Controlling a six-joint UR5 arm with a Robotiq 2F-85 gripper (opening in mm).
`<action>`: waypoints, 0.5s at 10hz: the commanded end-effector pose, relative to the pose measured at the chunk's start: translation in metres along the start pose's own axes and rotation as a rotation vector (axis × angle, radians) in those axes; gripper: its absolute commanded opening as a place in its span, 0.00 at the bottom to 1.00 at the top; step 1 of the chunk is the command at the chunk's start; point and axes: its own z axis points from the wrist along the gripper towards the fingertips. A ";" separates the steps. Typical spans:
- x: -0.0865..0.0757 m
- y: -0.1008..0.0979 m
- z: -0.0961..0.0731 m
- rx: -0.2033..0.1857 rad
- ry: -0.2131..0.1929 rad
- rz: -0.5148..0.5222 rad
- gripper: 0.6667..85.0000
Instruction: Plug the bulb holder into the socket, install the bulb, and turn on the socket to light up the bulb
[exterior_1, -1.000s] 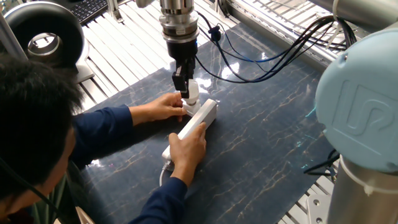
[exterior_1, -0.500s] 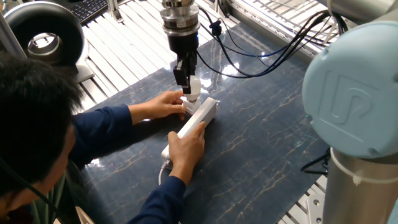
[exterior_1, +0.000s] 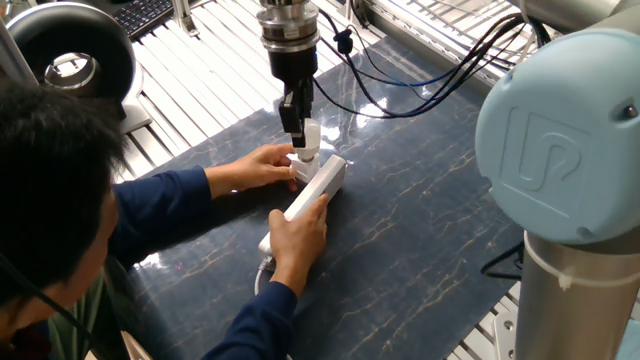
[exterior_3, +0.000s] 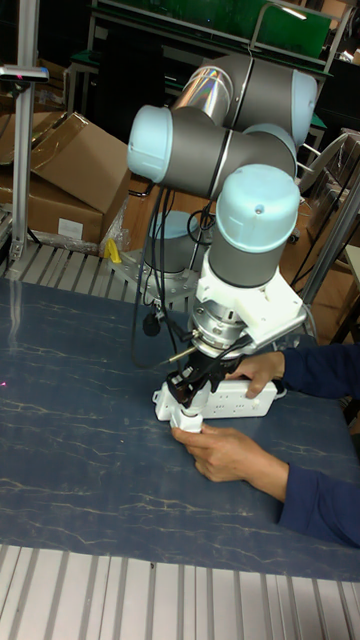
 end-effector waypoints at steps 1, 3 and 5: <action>-0.005 -0.020 -0.003 0.054 -0.014 -0.089 1.00; -0.006 -0.022 -0.003 0.067 -0.006 -0.087 1.00; -0.007 -0.021 -0.003 0.071 -0.004 -0.077 1.00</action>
